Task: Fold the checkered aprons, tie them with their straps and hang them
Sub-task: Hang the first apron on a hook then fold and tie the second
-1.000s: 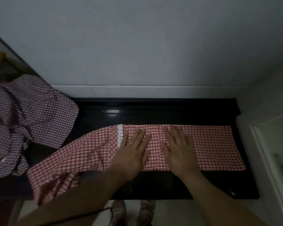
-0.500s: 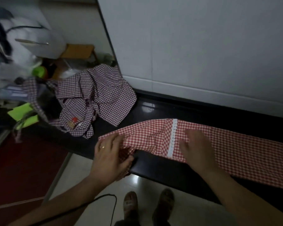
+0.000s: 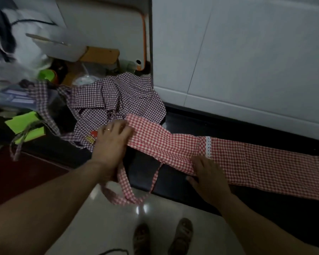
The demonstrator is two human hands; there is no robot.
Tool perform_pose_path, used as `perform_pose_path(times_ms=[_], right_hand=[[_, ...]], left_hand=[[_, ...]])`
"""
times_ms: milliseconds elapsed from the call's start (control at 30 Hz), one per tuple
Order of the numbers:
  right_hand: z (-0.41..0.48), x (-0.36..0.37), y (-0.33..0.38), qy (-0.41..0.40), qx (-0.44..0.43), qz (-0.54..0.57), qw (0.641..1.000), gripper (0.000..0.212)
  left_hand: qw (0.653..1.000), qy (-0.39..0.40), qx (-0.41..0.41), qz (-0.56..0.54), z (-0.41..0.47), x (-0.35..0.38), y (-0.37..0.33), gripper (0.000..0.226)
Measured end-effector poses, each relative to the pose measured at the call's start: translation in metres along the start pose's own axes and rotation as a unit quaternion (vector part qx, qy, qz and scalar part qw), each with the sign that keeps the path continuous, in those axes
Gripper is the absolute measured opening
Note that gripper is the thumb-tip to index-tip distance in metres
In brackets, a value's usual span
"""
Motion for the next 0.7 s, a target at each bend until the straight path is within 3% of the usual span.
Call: perform_pose_path(times_ms=[133,233,300,400,500,567,633,700], right_hand=[[-0.002,-0.006,0.015,0.014,0.016,0.016,1.000,0.080],[0.001,-0.012,0.030,-0.015,0.006,0.013,1.000,0.076],[0.008,-0.012,0.041,-0.017,-0.014,0.011,1.000,0.072],[0.020,-0.008,0.050,-0.008,-0.024,-0.010,1.000,0.062],[0.030,-0.007,0.053,0.013,-0.002,-0.018,1.000,0.047],[0.036,-0.009,0.054,0.032,0.018,-0.016,0.999,0.045],[0.038,-0.013,0.060,0.039,0.036,-0.026,0.998,0.049],[0.036,-0.022,0.079,-0.019,-0.008,-0.039,0.999,0.056]], left_hand=[[0.972,0.162,-0.153,-0.077,-0.021,0.019,0.031,0.088],[0.959,0.166,-0.206,-0.106,-0.034,0.029,0.033,0.102],[0.966,0.152,-0.194,-0.082,-0.037,0.033,0.034,0.086],[0.963,0.158,-0.191,-0.109,-0.035,0.033,0.045,0.045],[0.937,0.190,-0.234,-0.176,-0.036,0.026,0.058,0.023],[0.920,0.196,-0.268,-0.210,-0.042,0.022,0.068,0.020],[0.890,0.215,-0.296,-0.272,-0.048,0.021,0.074,0.016],[0.820,0.228,-0.352,-0.389,-0.050,0.018,0.076,0.018]])
Point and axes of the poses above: each hand's wrist, its own z-axis towards the middle knuckle, its own x-axis out of the palm, y = z × x, the point moved 2 cm from there along z, towards the middle knuckle, and after that the axes turned 7 degrees about -z, right-handed, at the moved point
